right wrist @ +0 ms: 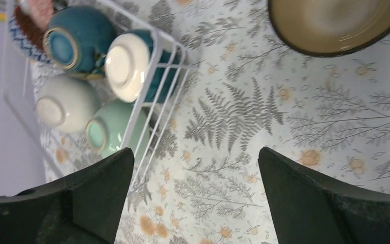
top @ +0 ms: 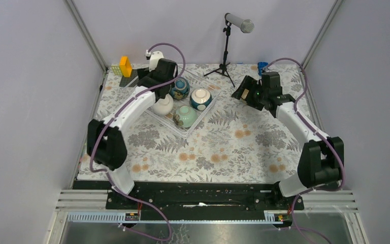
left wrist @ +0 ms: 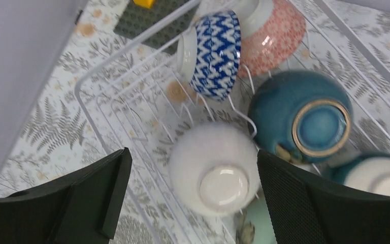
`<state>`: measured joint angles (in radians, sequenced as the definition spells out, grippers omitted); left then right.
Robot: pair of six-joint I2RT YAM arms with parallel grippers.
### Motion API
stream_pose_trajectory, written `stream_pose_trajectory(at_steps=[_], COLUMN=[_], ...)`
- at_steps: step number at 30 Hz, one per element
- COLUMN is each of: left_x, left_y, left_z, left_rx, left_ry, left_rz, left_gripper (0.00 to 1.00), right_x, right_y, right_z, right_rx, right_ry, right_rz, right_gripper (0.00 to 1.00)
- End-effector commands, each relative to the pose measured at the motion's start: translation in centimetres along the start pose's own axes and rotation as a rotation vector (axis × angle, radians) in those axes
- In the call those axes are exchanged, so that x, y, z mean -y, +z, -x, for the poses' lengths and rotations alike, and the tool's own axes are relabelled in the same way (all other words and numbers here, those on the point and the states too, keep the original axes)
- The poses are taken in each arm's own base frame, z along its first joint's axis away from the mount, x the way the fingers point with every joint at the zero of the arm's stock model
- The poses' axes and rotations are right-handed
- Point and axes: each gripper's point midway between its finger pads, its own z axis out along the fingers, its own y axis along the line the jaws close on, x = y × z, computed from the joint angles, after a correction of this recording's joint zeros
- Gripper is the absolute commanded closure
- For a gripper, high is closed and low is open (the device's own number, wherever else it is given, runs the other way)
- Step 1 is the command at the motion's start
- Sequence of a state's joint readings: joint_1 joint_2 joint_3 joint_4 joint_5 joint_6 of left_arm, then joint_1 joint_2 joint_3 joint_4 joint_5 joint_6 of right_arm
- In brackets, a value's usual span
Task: Unload the bowls from the dish rack
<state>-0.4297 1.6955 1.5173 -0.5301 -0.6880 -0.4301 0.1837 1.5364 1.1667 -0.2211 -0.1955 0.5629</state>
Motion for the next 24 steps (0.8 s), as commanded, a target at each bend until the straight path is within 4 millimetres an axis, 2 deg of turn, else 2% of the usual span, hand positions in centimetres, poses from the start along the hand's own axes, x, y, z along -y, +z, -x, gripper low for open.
stream_pose_trajectory(at_steps=[1,5,9,12,16,24], left_x=[-1.2,0.2,1.4,1.5,1.6,1.1], left_y=[2.3,4.8,7.5,8.8,9.9,10.6], left_z=[2.8,3.4,2.9,2.8,2.8,2.4], left_rx=[0.075,0.081,0.080,0.093,0.115,0.138], left_ry=[0.102,0.166,0.236,0.283,0.317,0.359], left_rz=[0.190,0.244,0.300,0.363,0.419,0.481], left_gripper=[0.01,0.01,0.04,0.06,0.07,0.11], right_x=[-4.3,-4.6,-4.6,-4.8,-4.8,-4.6], right_y=[-3.1,-4.9,-6.1,-6.6,-6.3,-5.7], right_z=[1.0,0.3,-0.2,0.4,0.7,0.4], right_rx=[0.095,0.128,0.158,0.204,0.213,0.196], right_ry=[-0.039,-0.057,-0.070,-0.089,-0.092,-0.093], right_rz=[0.184,0.232,0.255,0.274,0.268,0.269], right_gripper=[0.00,0.01,0.01,0.01,0.01,0.01])
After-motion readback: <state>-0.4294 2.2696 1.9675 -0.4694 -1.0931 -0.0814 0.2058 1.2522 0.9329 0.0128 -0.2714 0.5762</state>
